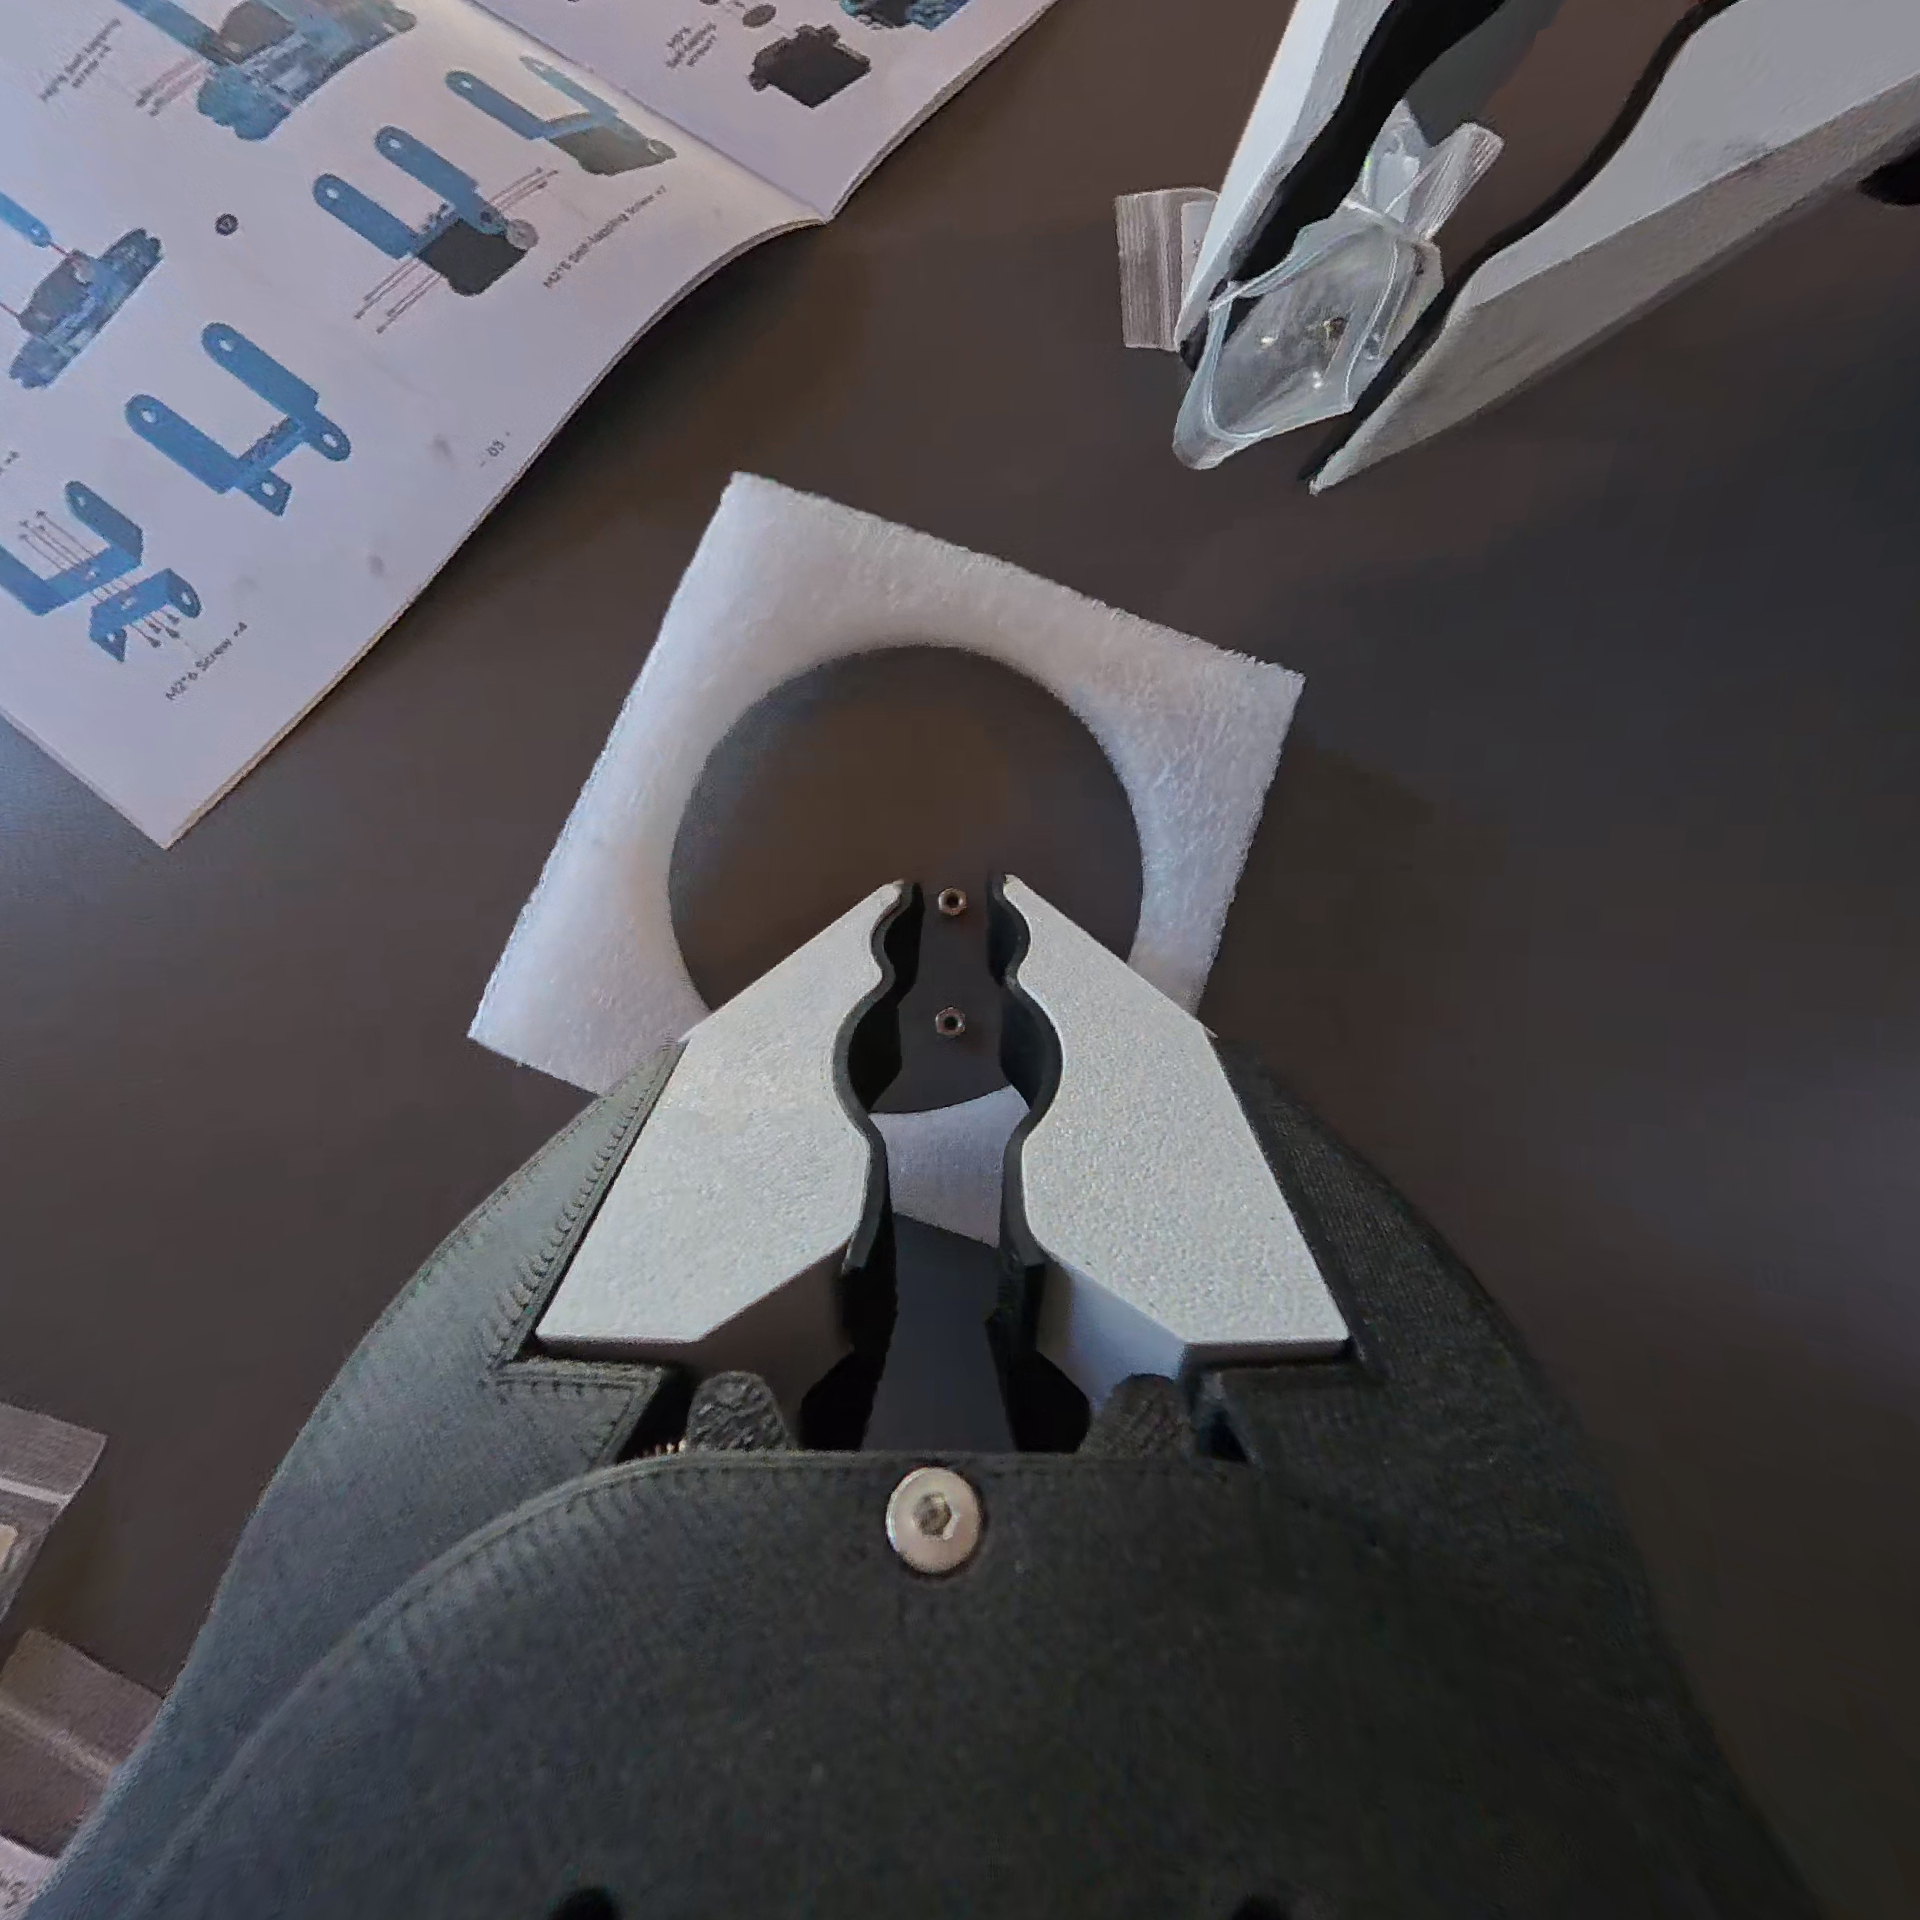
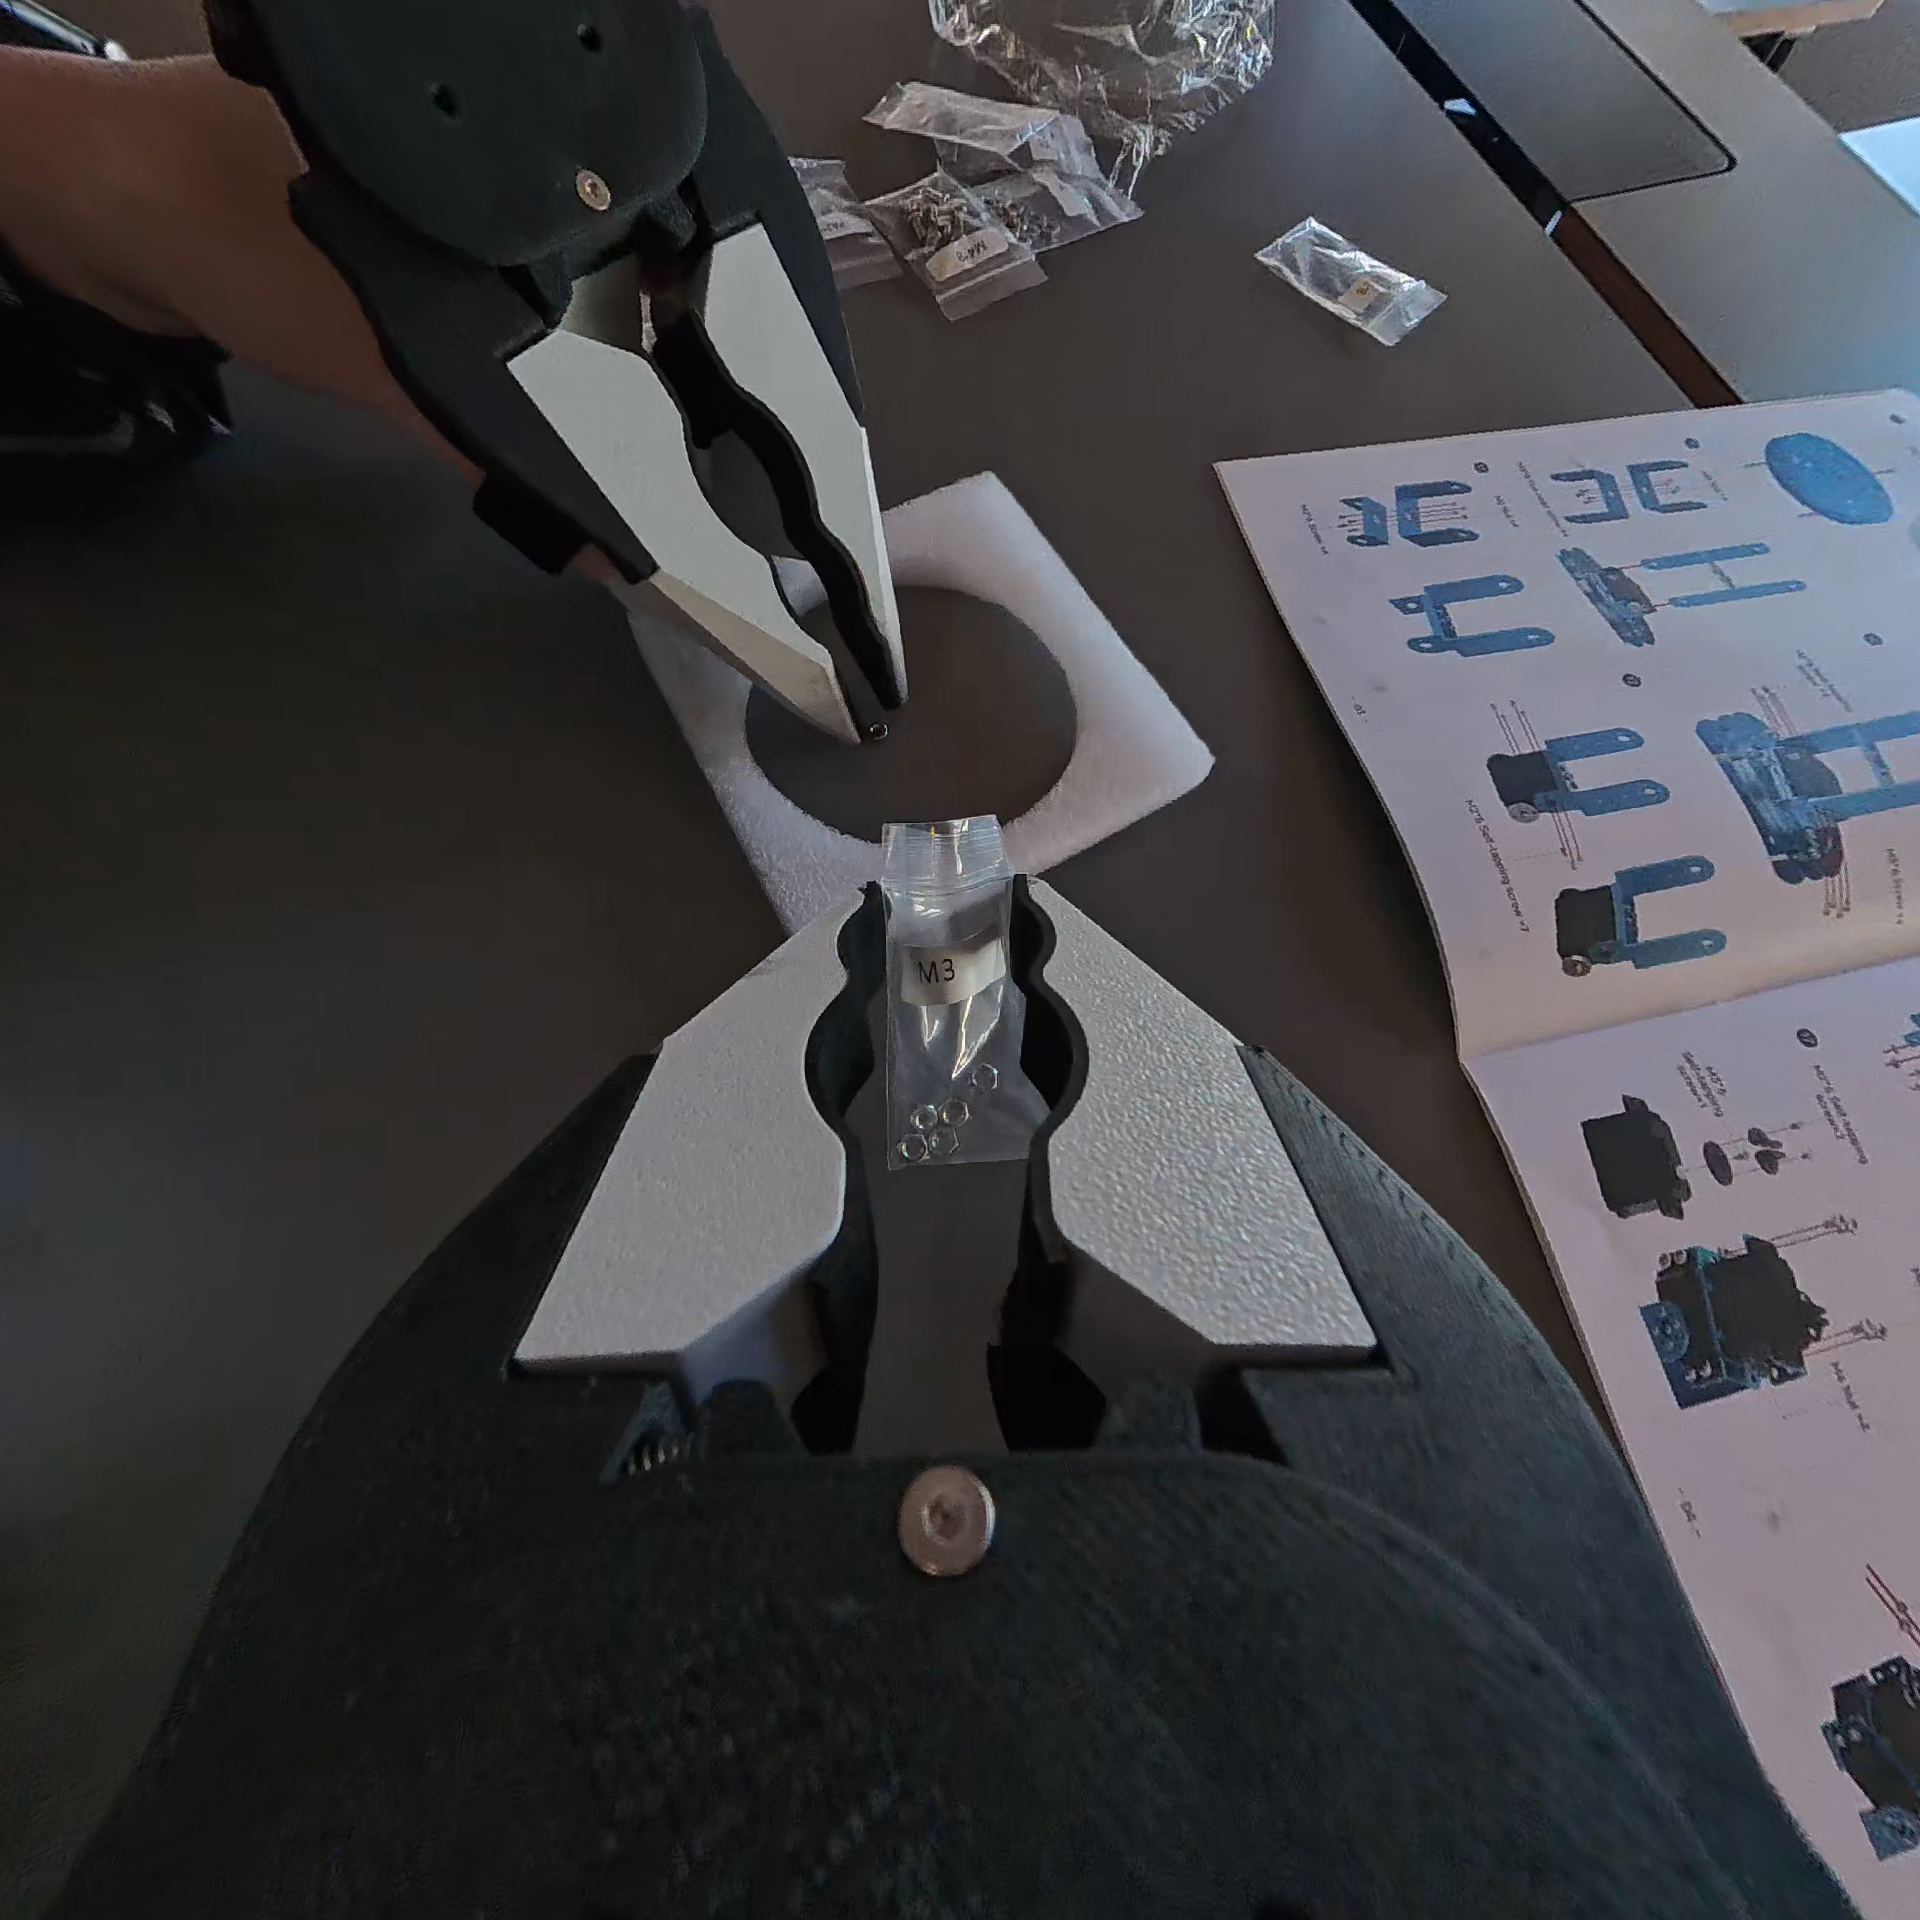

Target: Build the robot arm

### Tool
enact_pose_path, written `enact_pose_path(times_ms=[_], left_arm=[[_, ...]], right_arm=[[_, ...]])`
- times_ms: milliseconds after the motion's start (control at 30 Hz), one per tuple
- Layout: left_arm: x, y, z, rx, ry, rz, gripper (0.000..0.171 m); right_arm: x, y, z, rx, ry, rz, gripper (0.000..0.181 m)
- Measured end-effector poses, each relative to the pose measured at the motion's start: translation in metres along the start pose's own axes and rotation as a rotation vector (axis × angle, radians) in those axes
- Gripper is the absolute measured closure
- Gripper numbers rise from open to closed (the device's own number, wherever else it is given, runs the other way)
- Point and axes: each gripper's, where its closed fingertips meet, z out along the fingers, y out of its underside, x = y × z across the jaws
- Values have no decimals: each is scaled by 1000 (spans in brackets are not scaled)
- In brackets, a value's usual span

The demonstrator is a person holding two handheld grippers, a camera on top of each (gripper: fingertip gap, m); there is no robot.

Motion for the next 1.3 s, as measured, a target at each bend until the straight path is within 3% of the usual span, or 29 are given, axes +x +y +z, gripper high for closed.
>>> enact_pose_path(times_ms=[267, 633, 867, 1033, 1300], left_arm=[[3, 4, 3, -84, 34, 25, 160], [-10, 6, -1, -194, -35, 103, 167], [-3, -24, -25, -5, 77, -52, 168], [32, -74, -47, 199, 285, -127, 168], [53, -96, -46, 212, 357, -97, 168]], right_arm=[[0, -2, 1, -1, -8, -7, 158], [-1, 1, -3, 31, -13, 12, 158], [-1, 0, 2, 84, -9, -3, 158], [-8, -11, 1, 169, -19, -20, 158], [-16, -34, -16, 298, -31, -48, 158]])
